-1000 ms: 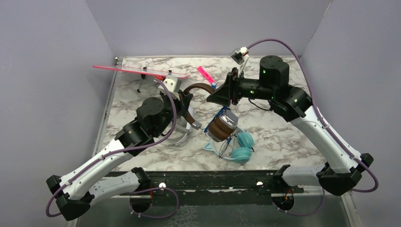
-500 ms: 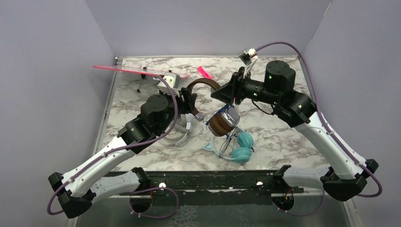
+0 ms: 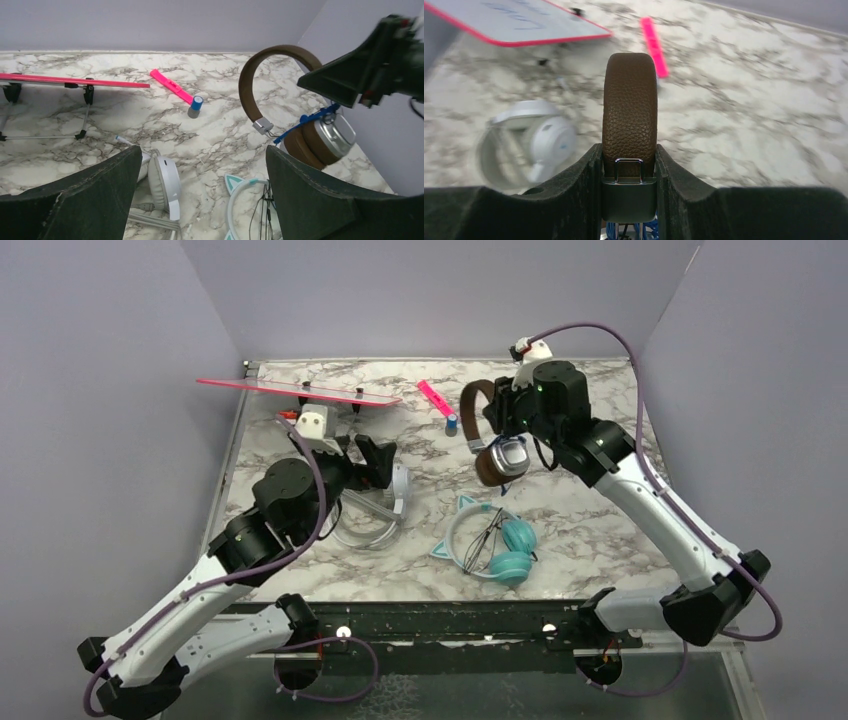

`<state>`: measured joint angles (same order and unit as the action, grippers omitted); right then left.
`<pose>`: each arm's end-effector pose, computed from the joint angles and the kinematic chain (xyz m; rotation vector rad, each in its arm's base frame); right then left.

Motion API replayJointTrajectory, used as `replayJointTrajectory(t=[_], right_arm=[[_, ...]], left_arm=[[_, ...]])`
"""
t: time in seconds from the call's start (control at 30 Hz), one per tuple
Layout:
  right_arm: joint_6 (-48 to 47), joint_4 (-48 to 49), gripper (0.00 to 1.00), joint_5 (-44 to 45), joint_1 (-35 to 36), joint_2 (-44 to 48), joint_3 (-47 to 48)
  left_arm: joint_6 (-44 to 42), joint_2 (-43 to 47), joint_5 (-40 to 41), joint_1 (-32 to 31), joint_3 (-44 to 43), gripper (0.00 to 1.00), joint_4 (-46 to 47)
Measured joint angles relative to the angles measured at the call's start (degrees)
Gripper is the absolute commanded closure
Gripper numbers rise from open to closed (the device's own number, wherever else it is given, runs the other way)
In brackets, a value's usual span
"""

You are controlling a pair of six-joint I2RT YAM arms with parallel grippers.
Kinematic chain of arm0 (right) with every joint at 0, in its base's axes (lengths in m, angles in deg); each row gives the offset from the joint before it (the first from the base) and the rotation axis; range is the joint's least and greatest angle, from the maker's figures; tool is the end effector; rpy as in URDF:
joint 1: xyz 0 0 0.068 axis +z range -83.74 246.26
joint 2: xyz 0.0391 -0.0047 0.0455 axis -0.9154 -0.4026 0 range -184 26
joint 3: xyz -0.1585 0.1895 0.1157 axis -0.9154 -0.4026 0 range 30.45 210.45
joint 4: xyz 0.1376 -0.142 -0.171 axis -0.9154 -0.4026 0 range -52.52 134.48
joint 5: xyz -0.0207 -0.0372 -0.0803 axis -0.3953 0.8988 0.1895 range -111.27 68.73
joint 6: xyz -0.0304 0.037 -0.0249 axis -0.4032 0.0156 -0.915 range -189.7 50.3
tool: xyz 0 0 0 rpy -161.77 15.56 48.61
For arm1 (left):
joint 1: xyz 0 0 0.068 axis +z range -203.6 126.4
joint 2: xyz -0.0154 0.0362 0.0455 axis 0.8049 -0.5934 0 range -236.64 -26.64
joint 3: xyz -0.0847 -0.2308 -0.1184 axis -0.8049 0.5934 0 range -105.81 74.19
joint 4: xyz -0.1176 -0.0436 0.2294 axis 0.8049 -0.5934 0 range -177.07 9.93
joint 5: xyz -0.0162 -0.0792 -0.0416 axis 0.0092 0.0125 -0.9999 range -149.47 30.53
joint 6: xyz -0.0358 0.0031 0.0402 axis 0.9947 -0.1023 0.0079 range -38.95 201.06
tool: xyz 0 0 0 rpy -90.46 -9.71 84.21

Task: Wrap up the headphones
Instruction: Place the headphones at the center of the board.

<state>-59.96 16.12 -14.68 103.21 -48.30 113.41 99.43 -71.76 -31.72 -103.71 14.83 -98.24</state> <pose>0.2300 0.1678 0.4269 -0.3790 1.8993 0.4376 0.1163 -0.1135 0.4117 0.0833 1.6548 -0.5184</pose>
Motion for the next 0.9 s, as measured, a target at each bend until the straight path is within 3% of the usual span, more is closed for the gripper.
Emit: replayJointTrajectory(t=[0.23,0.43,0.6,0.9], right_arm=[[-7.4,1.4,1.0,13.2,-11.2,-8.1,-5.0],[-18.0,8.0,1.0,25.6,-17.7,-13.7,-10.3],[-30.9,20.8,1.0,35.7,-18.8,-16.7,-16.3],[-43.5,37.6,1.0,44.1,-19.0,-29.2,-19.4]], left_arm=[[0.2,5.9,-0.4,0.0,1.5,0.08,-1.5],[0.9,9.8,-1.4,0.0,3.0,0.08,-3.0],[1.2,13.3,-1.5,0.0,3.1,0.08,-5.1],[2.0,17.6,-1.4,0.0,3.1,0.08,-8.5]])
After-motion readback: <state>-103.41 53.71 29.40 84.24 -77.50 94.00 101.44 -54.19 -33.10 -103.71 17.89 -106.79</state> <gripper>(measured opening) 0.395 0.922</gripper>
